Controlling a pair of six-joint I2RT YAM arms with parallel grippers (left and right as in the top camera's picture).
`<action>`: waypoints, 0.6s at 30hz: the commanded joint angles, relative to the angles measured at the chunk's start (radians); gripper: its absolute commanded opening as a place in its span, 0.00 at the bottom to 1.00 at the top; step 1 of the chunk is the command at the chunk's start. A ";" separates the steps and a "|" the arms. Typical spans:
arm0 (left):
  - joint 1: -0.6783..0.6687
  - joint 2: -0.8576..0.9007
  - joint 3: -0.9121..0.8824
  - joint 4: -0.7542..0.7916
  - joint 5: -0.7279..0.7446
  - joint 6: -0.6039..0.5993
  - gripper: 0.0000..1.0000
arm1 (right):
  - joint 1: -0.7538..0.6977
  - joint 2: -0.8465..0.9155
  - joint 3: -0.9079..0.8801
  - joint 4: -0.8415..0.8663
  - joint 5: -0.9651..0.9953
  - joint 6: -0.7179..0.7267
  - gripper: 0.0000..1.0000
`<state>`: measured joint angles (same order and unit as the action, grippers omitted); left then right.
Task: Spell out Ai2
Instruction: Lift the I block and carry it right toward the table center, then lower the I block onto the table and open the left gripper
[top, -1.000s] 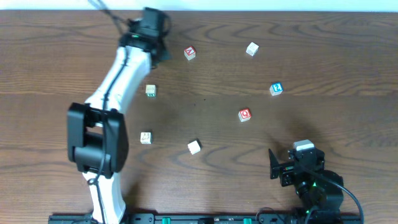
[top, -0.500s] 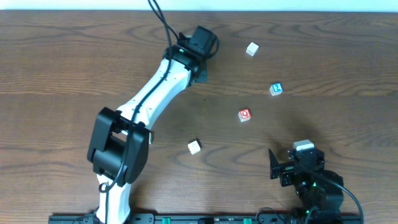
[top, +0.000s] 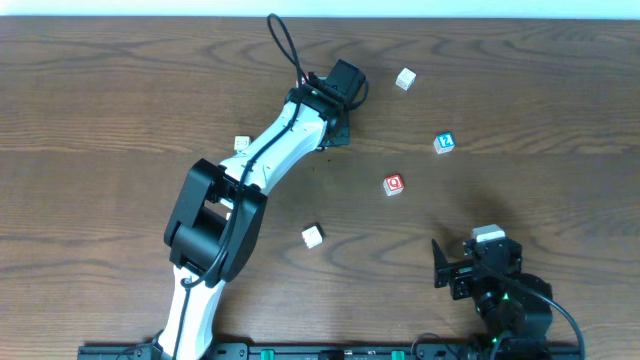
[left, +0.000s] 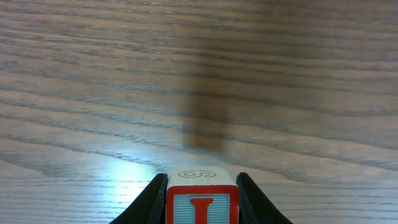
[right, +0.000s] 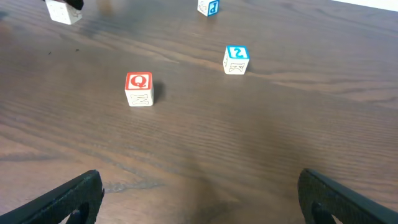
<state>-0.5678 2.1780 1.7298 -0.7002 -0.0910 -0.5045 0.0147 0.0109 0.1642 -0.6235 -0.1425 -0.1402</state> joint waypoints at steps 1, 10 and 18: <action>-0.013 0.015 -0.001 0.000 0.013 -0.039 0.06 | -0.007 -0.005 -0.007 0.000 -0.011 -0.011 0.99; -0.058 0.019 -0.011 -0.019 -0.003 -0.088 0.06 | -0.007 -0.005 -0.007 0.000 -0.011 -0.011 0.99; -0.061 0.019 -0.020 -0.053 -0.005 -0.101 0.06 | -0.007 -0.005 -0.007 -0.001 -0.011 -0.011 0.99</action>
<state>-0.6312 2.1780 1.7237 -0.7456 -0.0826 -0.5896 0.0147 0.0109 0.1642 -0.6235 -0.1425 -0.1402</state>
